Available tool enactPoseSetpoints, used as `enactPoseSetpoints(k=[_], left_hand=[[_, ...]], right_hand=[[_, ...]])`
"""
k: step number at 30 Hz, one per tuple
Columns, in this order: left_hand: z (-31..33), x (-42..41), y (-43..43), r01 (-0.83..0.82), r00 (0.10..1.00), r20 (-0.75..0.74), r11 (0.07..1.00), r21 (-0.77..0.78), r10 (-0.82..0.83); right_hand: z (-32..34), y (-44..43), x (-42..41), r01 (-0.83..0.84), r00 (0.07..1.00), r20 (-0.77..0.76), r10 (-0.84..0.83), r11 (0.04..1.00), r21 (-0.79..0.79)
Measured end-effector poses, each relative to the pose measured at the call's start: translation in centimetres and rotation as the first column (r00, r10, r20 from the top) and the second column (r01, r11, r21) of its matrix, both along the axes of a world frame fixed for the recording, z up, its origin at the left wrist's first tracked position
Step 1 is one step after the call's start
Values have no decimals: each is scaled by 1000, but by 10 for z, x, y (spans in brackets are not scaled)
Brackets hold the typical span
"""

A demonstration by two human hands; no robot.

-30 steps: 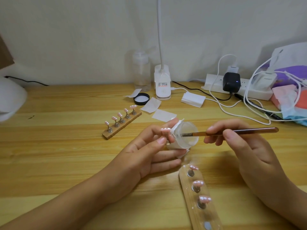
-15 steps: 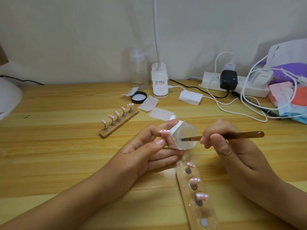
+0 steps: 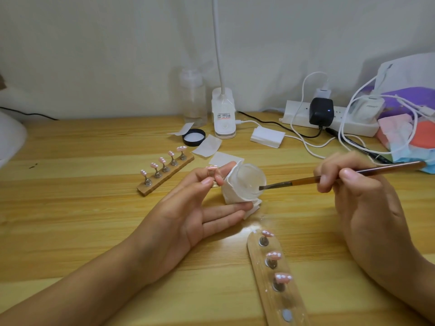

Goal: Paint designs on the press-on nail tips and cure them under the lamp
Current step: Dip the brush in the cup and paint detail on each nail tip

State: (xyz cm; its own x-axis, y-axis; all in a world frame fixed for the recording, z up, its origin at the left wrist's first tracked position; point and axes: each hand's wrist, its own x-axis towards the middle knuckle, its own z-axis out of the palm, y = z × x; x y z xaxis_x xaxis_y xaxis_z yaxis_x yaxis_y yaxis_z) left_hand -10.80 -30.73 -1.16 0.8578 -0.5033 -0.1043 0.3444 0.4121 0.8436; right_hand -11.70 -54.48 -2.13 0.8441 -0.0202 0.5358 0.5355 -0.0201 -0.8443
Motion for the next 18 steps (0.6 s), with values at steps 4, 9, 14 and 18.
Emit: enactPoseSetpoints(k=[4, 9, 14, 18], left_hand=[[-1, 1, 0, 0, 1000, -20, 1000, -6, 0], [-2, 2, 2, -8, 999, -51, 1000, -27, 7], [-3, 3, 3, 4, 999, -52, 999, -39, -6], [-4, 3, 4, 15, 998, -61, 999, -51, -18]], right_hand=[[-1, -4, 1, 54, 998, -31, -54, 999, 3], [-1, -7, 4, 41, 996, -79, -33, 993, 109], [-1, -8, 11, 43, 988, -157, -3, 968, 248], [-4, -8, 13, 73, 966, -257, -23, 980, 186]])
